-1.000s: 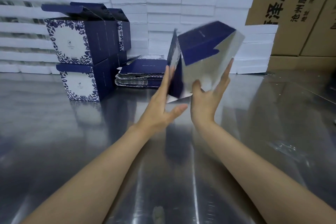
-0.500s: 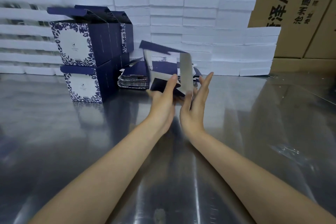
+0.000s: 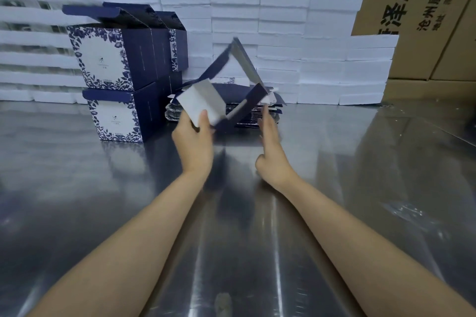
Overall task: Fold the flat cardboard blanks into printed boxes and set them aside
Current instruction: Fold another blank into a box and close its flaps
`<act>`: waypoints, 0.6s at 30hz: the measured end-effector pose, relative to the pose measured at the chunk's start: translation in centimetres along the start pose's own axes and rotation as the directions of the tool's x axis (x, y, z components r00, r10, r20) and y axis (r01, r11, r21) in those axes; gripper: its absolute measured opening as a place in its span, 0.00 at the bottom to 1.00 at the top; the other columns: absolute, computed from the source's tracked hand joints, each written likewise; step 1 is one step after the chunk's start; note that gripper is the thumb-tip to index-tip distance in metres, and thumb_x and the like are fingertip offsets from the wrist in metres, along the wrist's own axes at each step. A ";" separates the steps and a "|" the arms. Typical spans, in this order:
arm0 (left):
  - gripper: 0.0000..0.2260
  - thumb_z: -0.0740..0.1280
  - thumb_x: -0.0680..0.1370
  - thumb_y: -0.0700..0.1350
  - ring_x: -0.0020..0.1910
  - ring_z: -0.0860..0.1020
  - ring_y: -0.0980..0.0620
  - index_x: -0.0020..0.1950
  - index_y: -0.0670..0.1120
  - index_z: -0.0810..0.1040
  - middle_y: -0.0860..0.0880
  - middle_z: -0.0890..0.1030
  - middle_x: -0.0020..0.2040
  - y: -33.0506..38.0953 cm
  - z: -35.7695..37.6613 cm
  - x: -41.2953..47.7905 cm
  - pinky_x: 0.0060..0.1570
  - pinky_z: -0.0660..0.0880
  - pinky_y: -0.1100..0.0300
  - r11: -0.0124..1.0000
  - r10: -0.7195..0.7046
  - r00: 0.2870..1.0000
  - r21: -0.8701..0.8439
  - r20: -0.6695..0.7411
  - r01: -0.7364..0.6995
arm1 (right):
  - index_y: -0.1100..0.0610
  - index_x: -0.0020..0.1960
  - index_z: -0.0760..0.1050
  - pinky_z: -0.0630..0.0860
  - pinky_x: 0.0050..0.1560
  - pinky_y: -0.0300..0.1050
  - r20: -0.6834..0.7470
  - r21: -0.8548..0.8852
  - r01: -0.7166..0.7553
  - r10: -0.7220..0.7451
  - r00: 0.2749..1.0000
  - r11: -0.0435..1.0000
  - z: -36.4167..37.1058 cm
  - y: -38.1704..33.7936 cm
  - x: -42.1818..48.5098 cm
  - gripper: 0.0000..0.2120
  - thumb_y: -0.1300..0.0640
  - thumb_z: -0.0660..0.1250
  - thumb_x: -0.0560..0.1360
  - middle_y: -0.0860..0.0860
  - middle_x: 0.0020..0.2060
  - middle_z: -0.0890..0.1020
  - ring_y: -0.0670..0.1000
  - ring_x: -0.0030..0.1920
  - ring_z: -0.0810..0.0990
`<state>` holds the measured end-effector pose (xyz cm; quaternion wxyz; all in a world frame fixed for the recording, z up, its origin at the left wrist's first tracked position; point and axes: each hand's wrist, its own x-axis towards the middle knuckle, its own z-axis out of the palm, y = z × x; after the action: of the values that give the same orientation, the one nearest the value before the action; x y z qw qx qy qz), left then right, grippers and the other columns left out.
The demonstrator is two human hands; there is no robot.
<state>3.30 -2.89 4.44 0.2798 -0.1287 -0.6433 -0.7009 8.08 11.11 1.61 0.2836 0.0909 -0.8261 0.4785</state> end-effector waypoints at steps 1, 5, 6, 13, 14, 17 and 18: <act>0.03 0.63 0.81 0.40 0.35 0.78 0.64 0.50 0.43 0.76 0.49 0.81 0.42 -0.2 -0.2 0.4 0.42 0.82 0.53 1.000 0.015 0.998 0.007 -0.060 -0.015 | 0.49 0.76 0.45 0.55 0.77 0.53 -0.040 0.032 -0.022 0.023 0.999 0.999 -0.2 0.2 0.2 0.47 0.80 0.50 0.64 0.48 0.76 0.52 0.54 0.77 0.55; 0.12 0.64 0.80 0.44 0.34 0.70 0.43 0.42 0.36 0.72 0.36 0.75 0.36 -0.8 -1.0 1.1 0.38 0.74 0.44 0.992 0.109 0.992 0.065 -0.066 -0.105 | 0.51 0.77 0.55 0.69 0.63 0.34 -0.260 0.257 -0.036 0.105 0.960 0.966 -0.9 0.0 0.6 0.29 0.67 0.59 0.80 0.52 0.71 0.66 0.47 0.67 0.71; 0.13 0.64 0.80 0.44 0.34 0.68 0.43 0.42 0.36 0.72 0.36 0.73 0.36 -0.9 -1.0 1.0 0.35 0.72 0.46 0.988 0.138 0.990 0.075 -0.032 -0.135 | 0.50 0.76 0.57 0.70 0.61 0.31 -0.266 0.291 -0.030 0.111 0.958 0.956 -0.8 -0.3 0.5 0.28 0.61 0.63 0.80 0.50 0.71 0.68 0.45 0.67 0.71; 0.13 0.62 0.81 0.47 0.35 0.68 0.48 0.45 0.38 0.75 0.36 0.75 0.38 -1.5 -0.8 0.5 0.37 0.66 0.54 0.976 0.185 0.977 0.096 0.105 -0.195 | 0.50 0.51 0.74 0.74 0.47 0.35 -0.390 0.390 -0.058 0.221 0.894 0.919 -1.1 -0.4 0.8 0.05 0.57 0.68 0.77 0.36 0.43 0.80 0.37 0.42 0.77; 0.11 0.62 0.81 0.47 0.36 0.68 0.50 0.45 0.39 0.75 0.35 0.75 0.38 -1.5 -0.8 0.5 0.37 0.66 0.55 0.980 0.177 0.978 0.076 0.111 -0.186 | 0.49 0.42 0.71 0.71 0.43 0.37 -0.433 0.389 -0.066 0.246 0.867 0.919 -1.4 -0.1 0.9 0.09 0.59 0.66 0.78 0.35 0.33 0.76 0.37 0.35 0.73; 0.05 0.63 0.81 0.46 0.35 0.69 0.54 0.47 0.46 0.74 0.46 0.75 0.36 -1.6 -0.6 0.6 0.37 0.67 0.57 0.986 0.151 0.984 0.052 0.095 -0.156 | 0.52 0.37 0.71 0.76 0.44 0.49 -0.481 0.517 -0.083 0.369 0.795 0.852 -2.0 -0.2 0.9 0.12 0.60 0.64 0.79 0.40 0.30 0.75 0.42 0.33 0.73; 0.03 0.63 0.81 0.45 0.35 0.71 0.56 0.48 0.48 0.74 0.51 0.76 0.35 -1.6 -0.6 0.7 0.38 0.67 0.59 0.989 0.139 0.988 0.037 0.065 -0.142 | 0.52 0.42 0.75 0.79 0.46 0.51 -0.492 0.550 -0.063 0.384 0.781 0.833 -2.0 -0.2 1.0 0.08 0.59 0.64 0.79 0.43 0.34 0.79 0.44 0.35 0.77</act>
<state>1.97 -3.56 3.42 0.3110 -0.1898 -0.6553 -0.6617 8.12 12.84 3.03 0.4280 -0.0919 -0.5482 0.7127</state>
